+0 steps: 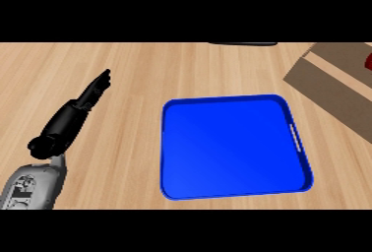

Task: Pick the cupcake from the tray and place it in the cardboard box

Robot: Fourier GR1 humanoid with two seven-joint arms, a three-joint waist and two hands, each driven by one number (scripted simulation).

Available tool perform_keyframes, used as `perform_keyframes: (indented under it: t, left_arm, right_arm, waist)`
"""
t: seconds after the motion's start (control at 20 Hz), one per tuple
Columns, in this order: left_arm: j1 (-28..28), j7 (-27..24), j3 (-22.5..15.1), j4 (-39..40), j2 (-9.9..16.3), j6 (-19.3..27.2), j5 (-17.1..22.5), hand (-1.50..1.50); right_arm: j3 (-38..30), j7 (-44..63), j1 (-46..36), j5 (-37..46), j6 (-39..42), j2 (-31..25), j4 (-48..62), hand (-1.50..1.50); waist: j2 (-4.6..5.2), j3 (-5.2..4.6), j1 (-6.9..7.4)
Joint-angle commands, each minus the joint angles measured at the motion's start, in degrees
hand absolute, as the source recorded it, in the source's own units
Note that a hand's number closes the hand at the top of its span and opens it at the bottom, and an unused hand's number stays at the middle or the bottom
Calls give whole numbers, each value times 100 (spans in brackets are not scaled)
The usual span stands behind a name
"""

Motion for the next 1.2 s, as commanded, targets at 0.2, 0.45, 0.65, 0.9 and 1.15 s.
perform_keyframes:
  t: [0.2, 0.45, 0.65, 0.9, 1.15]
  left_arm:
    - [-294, 39, -59, 240, -169, 105, -96, 0]
    - [-100, -179, 29, 208, -26, -12, -58, 0]
    - [-77, 36, -62, 77, -199, 112, -91, 0]
    - [3, -78, -25, 85, -108, 108, -143, 0]
    - [-209, -4, 8, 248, -193, 111, -78, 0]
  right_arm:
    - [341, -663, -228, 458, 761, -390, 1220, -150]
    - [193, -1927, -200, 265, 1023, -545, 1412, -150]
    - [-696, -2395, -350, -616, 801, -467, 1424, -150]
    - [-2424, -1998, -612, -2294, 1131, -435, 2080, -150]
    - [-3032, -1295, -601, -2892, 1259, -873, 2369, -150]
  waist:
    - [21, 5, 17]
    - [29, 14, 57]
    - [-13, 24, 1]
    - [-2, 41, -28]
    - [39, 20, -44]
